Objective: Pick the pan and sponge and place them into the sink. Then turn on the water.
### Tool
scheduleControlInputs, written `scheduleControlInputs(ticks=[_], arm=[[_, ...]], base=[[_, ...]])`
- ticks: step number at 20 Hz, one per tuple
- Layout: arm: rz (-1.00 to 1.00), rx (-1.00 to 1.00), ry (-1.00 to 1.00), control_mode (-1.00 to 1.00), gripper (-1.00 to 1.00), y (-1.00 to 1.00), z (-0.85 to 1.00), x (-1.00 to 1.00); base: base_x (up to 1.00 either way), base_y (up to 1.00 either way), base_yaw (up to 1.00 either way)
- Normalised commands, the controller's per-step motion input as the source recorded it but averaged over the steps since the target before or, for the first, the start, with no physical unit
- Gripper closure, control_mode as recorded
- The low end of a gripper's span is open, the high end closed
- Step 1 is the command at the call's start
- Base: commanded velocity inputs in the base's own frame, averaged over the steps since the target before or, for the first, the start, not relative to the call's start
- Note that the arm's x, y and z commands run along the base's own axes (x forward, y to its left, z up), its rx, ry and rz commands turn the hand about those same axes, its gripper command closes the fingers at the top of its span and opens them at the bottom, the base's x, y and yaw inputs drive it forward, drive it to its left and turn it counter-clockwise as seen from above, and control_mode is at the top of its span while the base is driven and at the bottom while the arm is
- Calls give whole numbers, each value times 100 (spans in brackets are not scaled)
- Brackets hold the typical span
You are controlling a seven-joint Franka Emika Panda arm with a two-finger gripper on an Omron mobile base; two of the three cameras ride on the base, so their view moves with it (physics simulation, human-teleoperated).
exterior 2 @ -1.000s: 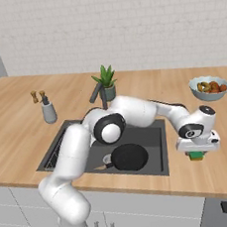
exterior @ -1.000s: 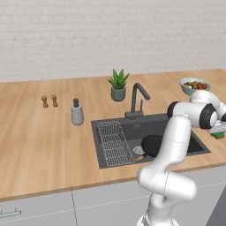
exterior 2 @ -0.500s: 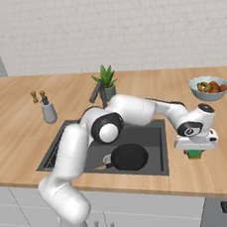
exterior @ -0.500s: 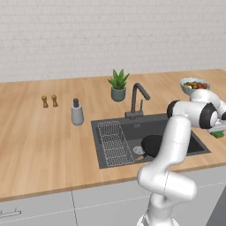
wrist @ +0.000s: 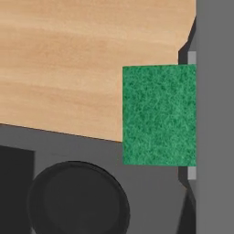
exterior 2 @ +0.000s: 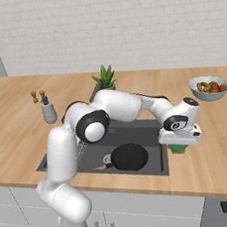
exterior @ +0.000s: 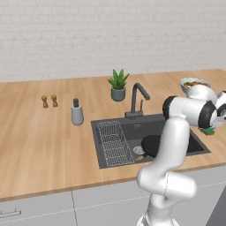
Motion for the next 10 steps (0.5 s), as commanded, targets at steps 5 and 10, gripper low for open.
scheduleControlInputs(ticks=[5, 10], arm=[[0, -3, -1, -100, 100, 100, 4, 0], [0, -4, 0, -100, 100, 99, 0, 1]], base=[[0, 0, 0], [0, 0, 0]])
